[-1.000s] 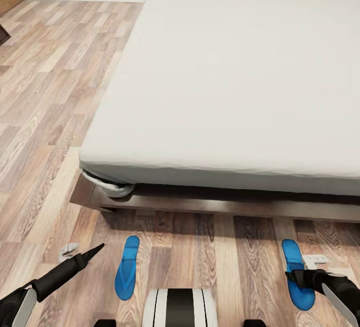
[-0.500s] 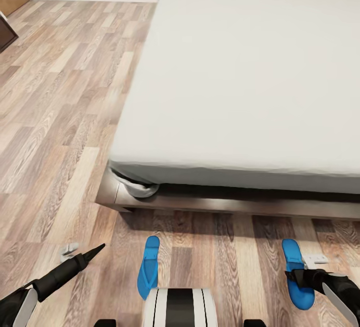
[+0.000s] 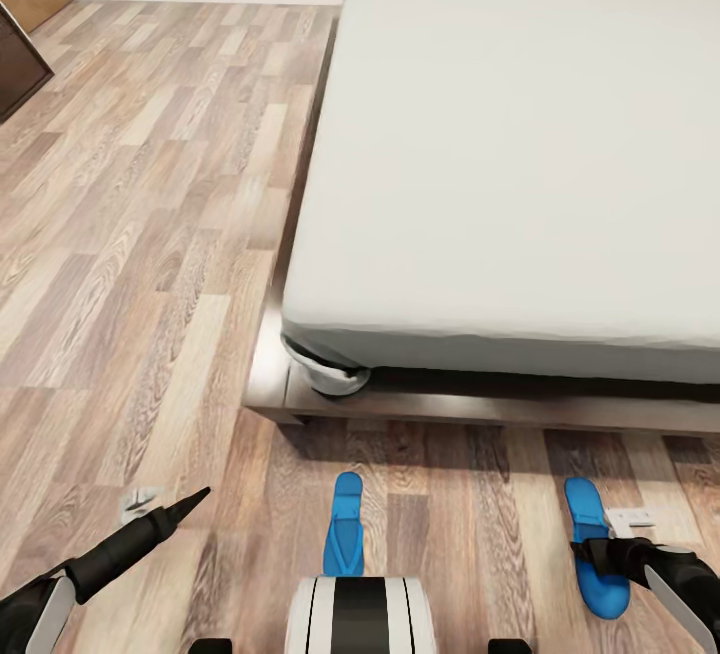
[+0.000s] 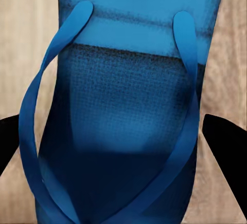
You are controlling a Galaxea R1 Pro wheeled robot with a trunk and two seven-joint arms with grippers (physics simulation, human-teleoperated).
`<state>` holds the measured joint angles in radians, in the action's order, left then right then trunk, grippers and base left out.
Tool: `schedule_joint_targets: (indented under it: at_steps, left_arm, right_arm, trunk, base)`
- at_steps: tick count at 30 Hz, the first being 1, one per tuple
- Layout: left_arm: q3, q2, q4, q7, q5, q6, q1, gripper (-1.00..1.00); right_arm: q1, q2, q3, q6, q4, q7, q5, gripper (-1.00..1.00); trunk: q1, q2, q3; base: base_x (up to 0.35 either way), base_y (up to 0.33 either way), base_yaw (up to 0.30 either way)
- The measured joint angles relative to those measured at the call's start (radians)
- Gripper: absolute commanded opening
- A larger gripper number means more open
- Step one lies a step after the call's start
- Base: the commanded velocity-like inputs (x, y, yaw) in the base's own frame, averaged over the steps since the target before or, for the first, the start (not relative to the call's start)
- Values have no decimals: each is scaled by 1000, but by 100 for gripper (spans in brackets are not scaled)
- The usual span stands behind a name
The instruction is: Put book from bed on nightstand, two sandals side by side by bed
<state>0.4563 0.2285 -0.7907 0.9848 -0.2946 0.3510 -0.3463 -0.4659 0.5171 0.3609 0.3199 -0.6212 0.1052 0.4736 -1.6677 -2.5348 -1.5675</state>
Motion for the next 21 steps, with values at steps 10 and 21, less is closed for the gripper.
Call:
schedule_joint_targets:
  at_steps: [10,21]
  left_arm:
    - [-1,-1,0,-2,0,0,0,100]
    - [2,-3,3,-1,-2,-1,9,100]
  right_arm:
    - [0,0,0,-1,1,-1,0,-100]
    - [0,-89,6,-198,78,-5,-5,-100]
  trunk:
    - [0,0,0]
    - [0,0,0]
  base:
    - [0,297,0]
    - [0,297,0]
